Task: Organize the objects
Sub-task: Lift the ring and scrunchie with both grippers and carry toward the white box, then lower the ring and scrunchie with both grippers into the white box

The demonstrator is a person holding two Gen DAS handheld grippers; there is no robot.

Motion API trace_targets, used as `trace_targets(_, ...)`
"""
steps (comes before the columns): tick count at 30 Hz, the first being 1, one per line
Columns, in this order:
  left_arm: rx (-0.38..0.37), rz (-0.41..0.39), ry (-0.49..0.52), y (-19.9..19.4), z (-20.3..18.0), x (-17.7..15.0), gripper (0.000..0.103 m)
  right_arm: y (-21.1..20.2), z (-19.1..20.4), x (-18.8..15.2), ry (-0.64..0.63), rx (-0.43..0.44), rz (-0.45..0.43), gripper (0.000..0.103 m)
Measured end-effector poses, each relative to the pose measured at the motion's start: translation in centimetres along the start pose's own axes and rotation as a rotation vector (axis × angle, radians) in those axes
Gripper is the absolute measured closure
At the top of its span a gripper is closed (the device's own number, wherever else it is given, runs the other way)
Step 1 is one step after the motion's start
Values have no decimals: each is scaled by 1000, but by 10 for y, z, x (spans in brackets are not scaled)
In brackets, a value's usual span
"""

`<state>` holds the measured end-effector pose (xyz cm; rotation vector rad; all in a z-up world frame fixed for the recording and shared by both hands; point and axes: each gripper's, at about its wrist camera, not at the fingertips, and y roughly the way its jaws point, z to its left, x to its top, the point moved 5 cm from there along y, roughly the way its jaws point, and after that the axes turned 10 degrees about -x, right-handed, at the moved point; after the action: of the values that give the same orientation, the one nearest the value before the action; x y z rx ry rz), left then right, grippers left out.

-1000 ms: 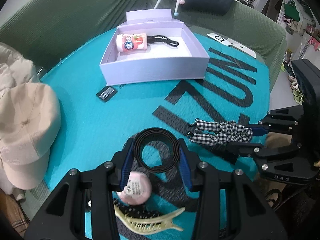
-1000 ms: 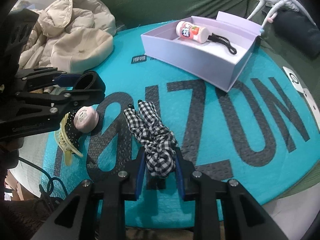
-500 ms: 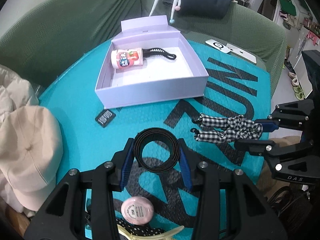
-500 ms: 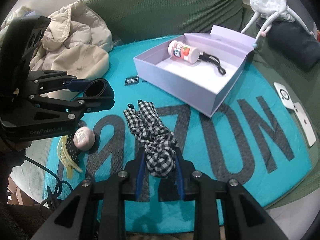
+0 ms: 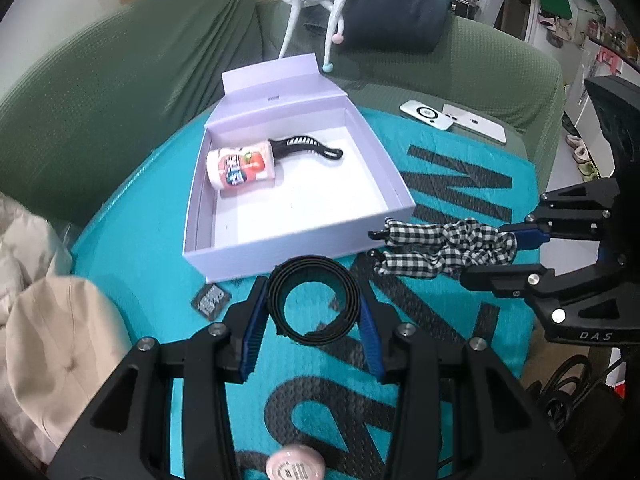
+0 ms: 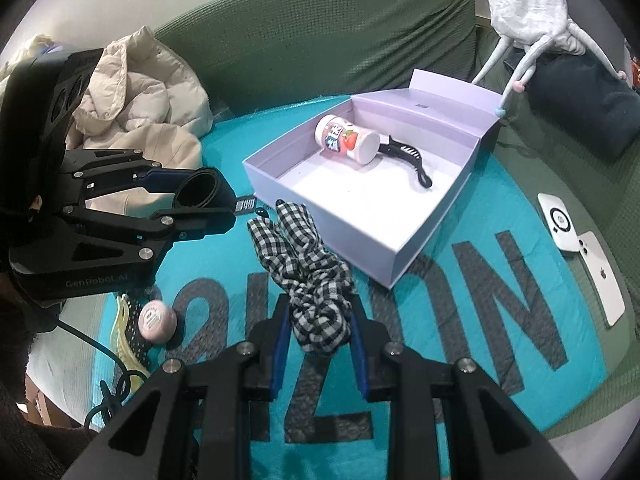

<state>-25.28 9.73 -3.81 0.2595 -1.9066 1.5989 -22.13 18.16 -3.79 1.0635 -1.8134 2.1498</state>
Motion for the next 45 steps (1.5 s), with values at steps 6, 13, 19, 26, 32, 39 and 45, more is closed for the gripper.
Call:
trace_targets(6, -3, -4, 21, 11, 6, 18, 63, 7, -11, 17, 9, -11, -4, 76)
trace_targets(13, 4, 4, 19, 29, 18, 32, 63, 19, -24, 35, 46, 3, -10, 76)
trace_targets(19, 31, 15, 19, 50, 29, 41, 63, 41, -32, 48, 53, -38, 6, 76)
trace_targets(26, 43, 24, 30, 74, 39, 54, 63, 62, -35, 63, 63, -42, 23, 76)
trace_targets(32, 58, 44, 44, 98, 50, 65, 63, 83, -43, 74, 75, -44, 51, 76)
trace_targets(39, 46, 86, 22, 125, 65, 71, 63, 108, -51, 86, 72, -67, 88, 76)
trace_targets(45, 53, 119, -17, 142, 81, 75, 63, 123, -58, 96, 57, -85, 109, 76)
